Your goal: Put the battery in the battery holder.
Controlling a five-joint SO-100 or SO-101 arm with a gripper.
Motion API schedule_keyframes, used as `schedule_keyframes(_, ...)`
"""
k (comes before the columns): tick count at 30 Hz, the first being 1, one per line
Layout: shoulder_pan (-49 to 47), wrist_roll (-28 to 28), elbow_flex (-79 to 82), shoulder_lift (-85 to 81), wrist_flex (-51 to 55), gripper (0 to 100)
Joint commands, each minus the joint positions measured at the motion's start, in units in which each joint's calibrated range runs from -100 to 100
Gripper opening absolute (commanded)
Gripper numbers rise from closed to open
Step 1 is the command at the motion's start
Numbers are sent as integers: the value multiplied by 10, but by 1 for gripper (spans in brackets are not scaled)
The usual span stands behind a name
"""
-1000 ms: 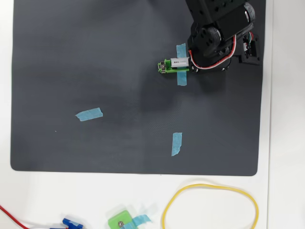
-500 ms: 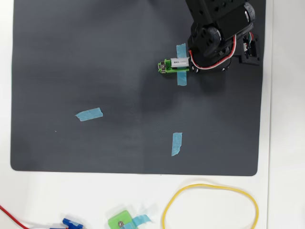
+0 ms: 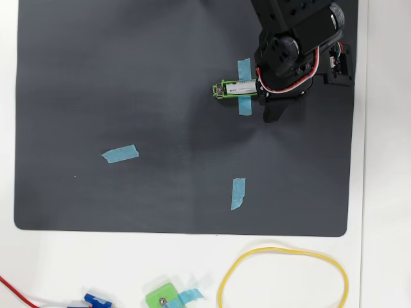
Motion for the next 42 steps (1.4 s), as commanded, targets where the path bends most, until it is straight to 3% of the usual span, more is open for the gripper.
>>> schedule_keyframes(1,2,2,-6,-3,-2,22)
schedule_keyframes(7,2,3,-11,-3,-2,0)
schedule_keyframes(27,2,20,-11,-4,-3,0)
schedule_keyframes(35,0,115,52,-152,-3,0)
schedule_keyframes(42,0,159,147,-330,-3,0)
